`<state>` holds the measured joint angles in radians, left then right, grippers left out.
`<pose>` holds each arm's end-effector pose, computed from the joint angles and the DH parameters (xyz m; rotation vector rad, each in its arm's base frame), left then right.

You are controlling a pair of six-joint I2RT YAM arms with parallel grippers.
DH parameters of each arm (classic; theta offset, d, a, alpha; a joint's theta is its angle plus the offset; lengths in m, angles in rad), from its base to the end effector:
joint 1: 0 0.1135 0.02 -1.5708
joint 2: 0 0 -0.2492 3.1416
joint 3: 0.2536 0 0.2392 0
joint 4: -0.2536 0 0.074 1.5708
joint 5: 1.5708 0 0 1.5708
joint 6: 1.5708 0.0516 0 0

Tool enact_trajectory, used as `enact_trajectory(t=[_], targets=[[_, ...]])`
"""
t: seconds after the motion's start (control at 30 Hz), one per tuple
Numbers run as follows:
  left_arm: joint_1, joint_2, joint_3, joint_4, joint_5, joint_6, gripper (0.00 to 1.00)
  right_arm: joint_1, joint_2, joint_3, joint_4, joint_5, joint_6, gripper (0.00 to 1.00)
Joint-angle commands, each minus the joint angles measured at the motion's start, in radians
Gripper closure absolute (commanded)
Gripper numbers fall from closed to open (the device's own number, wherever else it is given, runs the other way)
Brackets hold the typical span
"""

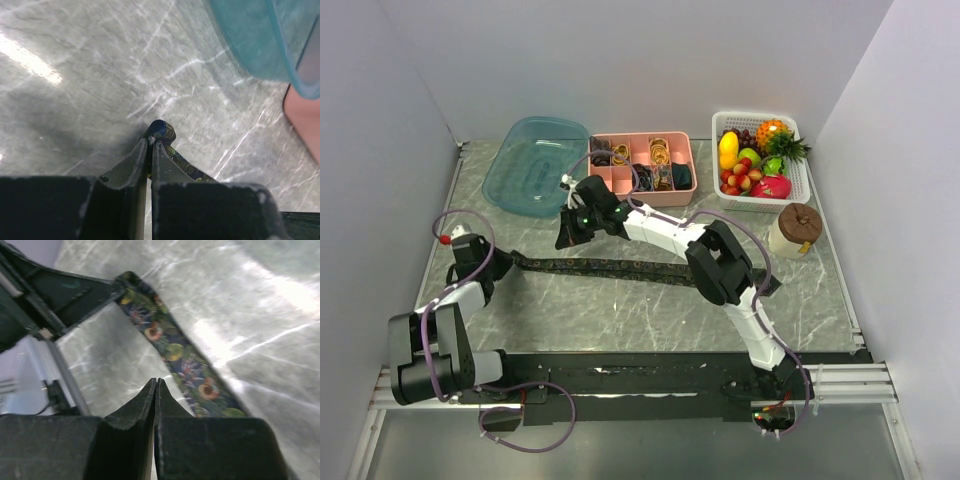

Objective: Roll the ties
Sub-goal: Roll the tie at the center of the board.

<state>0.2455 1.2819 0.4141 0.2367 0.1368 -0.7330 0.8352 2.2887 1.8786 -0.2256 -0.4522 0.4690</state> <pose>0.2399 0.0528 0.1407 -0.9777 2.0012 -0.4208 0.3303 0.3985 0.1924 -0.7100 2.3056 1.1724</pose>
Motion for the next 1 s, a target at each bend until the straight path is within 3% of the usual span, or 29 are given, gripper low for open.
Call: enact_trajectory(t=[0.0, 0.33, 0.67, 0.97], targets=[[-0.046, -0.027, 0.041, -0.007, -0.052, 0.046, 0.96, 0.008, 0.008, 0.057, 0.063, -0.106, 0.082, 0.96], [-0.14, -0.073, 0.071, -0.054, -0.134, 0.079, 0.98, 0.015, 0.092, 0.019, 0.319, -0.276, 0.351, 1.0], [-0.176, -0.107, 0.088, -0.076, -0.167, 0.101, 0.99, 0.056, 0.178, 0.126, 0.137, -0.129, 0.221, 1.0], [-0.201, -0.125, 0.1, -0.106, -0.186, 0.116, 0.99, 0.059, 0.209, 0.154, 0.126, -0.074, 0.184, 1.0]])
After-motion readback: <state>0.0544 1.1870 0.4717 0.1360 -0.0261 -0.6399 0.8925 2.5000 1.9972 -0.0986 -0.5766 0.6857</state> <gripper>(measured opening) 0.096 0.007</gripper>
